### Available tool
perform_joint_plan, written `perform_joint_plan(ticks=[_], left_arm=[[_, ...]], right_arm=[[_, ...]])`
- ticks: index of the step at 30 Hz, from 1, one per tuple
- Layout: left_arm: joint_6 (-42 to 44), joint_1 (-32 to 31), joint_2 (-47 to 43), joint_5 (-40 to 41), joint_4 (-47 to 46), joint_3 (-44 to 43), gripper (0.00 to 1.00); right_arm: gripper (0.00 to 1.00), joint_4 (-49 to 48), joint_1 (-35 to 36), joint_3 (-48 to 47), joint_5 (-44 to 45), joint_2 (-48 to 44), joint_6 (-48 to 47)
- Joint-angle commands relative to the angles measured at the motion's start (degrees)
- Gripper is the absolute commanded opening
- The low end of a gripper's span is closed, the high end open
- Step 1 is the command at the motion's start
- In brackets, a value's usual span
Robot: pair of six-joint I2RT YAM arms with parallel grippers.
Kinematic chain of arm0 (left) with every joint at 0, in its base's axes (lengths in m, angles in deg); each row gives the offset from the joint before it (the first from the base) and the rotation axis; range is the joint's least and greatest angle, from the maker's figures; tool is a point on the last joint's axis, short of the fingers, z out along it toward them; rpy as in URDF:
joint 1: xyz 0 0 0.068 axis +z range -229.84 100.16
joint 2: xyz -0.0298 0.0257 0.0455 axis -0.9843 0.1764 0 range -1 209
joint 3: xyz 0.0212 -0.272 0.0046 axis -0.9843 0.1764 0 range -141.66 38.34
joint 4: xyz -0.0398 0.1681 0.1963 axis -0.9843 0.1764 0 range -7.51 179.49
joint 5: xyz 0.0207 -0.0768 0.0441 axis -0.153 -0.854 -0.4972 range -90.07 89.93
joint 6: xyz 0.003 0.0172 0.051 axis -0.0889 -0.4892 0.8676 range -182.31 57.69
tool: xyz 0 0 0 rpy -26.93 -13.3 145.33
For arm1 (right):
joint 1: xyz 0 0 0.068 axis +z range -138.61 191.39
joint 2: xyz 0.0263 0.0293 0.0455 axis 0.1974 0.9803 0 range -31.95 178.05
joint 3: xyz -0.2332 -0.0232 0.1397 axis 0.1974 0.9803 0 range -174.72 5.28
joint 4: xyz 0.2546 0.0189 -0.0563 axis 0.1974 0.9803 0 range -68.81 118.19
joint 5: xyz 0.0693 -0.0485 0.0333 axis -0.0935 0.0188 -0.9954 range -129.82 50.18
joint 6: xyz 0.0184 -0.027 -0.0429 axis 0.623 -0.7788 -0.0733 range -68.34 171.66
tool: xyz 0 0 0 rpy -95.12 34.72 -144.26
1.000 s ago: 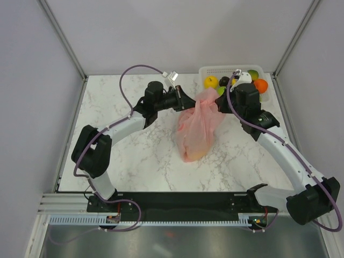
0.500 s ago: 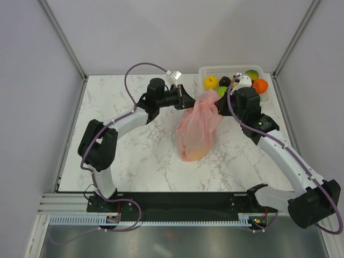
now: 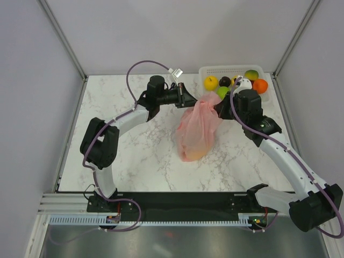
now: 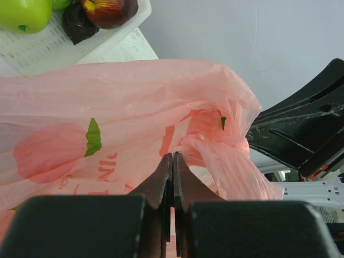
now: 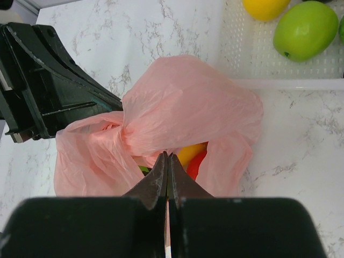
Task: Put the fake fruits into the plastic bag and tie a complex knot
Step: Tie the plastic bag at the center of the board.
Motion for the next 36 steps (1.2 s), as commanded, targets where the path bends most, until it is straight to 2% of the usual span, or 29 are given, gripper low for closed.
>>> perform_joint_plan(ticks=[1,17,28,31,36], left_arm=[[0.41,0.33,1.04,-2.46,-2.34,-2.92,0.02],[-0.64,0.33,9.3,-10.81,-0.58,-11.71,0.02],[-1.87,-0.46,14.05,-14.15,-0.14,-17.33,0.02],[-4.06,-0.55,14.93,-15.64,-2.5,-16.91,0.02],[-13.11,-0.55,16.24,-19.07,-14.18,-15.06,0.02]], right_arm=[[0.0,1.36,-0.03,0.39,-2.62,-1.45,1.38],[0.0,2.33,-0.03,-9.27,-2.54,-0.48,-2.05],[0.0,-0.3,-0.03,-8.66,-5.53,0.49,-0.99],[0.0,-0.3,-0.03,-8.14,-3.87,0.49,-1.52],[0.0,-0.39,-0.03,-5.85,-2.01,0.14,-2.14]])
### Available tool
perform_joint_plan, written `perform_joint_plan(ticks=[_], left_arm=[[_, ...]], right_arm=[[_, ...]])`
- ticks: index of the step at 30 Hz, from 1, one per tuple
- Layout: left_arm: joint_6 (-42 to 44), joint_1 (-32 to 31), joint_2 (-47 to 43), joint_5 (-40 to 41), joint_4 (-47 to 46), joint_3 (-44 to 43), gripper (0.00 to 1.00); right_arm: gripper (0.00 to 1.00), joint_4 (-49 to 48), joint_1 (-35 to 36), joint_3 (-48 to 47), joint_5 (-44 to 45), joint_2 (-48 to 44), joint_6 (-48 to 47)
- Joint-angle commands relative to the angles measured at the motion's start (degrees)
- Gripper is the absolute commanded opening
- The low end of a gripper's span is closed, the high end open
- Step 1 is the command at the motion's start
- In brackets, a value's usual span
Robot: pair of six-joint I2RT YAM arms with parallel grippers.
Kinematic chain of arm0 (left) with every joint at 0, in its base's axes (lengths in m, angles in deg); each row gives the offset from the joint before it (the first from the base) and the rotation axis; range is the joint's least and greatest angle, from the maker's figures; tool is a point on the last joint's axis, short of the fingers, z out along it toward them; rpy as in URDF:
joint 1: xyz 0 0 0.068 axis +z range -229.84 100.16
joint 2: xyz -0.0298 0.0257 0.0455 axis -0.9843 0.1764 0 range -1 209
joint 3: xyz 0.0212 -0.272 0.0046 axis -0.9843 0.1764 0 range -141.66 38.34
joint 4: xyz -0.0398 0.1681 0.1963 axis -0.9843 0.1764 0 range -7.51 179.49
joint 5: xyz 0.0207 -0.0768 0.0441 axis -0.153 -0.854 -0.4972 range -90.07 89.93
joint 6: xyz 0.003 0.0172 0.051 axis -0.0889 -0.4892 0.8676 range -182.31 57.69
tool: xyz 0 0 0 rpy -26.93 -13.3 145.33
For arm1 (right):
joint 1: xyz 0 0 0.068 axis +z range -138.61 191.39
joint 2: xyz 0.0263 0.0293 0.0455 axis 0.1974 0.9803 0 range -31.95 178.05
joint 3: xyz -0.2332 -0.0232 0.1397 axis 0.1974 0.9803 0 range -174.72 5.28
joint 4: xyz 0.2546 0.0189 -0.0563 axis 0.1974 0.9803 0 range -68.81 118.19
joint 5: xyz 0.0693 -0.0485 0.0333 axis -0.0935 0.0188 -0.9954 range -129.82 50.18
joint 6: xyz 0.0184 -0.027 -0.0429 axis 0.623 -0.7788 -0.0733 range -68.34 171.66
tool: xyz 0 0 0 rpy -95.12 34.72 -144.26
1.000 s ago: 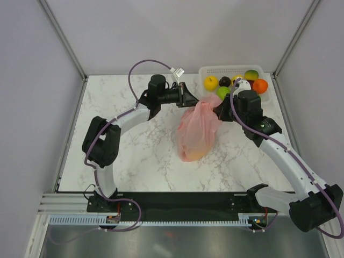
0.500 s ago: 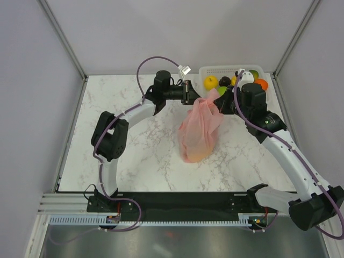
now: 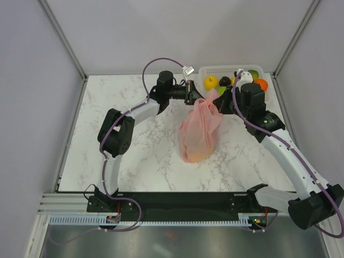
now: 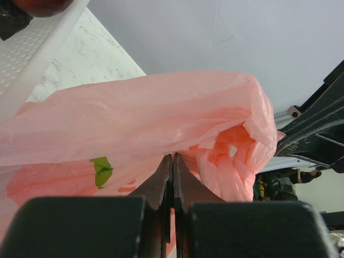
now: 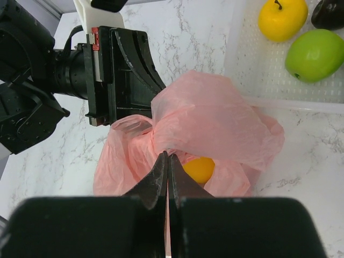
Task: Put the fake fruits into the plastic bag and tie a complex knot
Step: Tie the plastic bag at the center of the board.
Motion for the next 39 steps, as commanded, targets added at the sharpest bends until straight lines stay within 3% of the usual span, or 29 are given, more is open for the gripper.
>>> perform_joint_plan(ticks=[1,8,12,15,19,28,29,32,39], left_arm=[[-8.72,-0.09,1.27,-4.14,-10.7,0.72,0.02],[-11.81,-0.26,0.92,-5.38,-14.14,2.84,0.02],[-12.17,-0.26,0.75,-5.12,-14.49,3.28,0.02],[-12.52,-0.44,0.75,-5.12,-15.02,3.19,0.02],[-14.36,-0.53,1.01,-5.29,-16.95,3.45,0.02],[-18.41,-0.53,1.72,-5.12,-21.52,3.98,0.02],[-18.41,-0.53,1.72,-5.12,-21.52,3.98,0.02],[-18.41,-0.53,1.8,-5.12,-21.7,3.89,0.02],[-18.5,-0.53,1.98,-4.94,-21.61,3.81,0.02]], right_arm=[[0.0,-3.71,-0.03,1.14,0.98,-1.33,-0.56],[0.06,-5.74,-0.03,7.47,2.56,-5.89,-1.0],[0.04,-5.56,-0.11,7.3,2.65,-6.34,-1.62],[0.14,-5.65,-0.11,6.86,3.87,-5.9,-1.97],[0.15,-5.65,-0.11,6.86,4.67,-5.99,-2.15],[0.32,-5.12,-0.55,7.04,6.43,-7.74,-2.67],[0.4,-4.86,-0.82,6.78,6.69,-8.01,-2.67],[0.47,-4.42,-1.34,6.6,6.96,-8.27,-2.76],[0.46,-2.75,-3.28,6.51,6.7,-9.85,-2.5]])
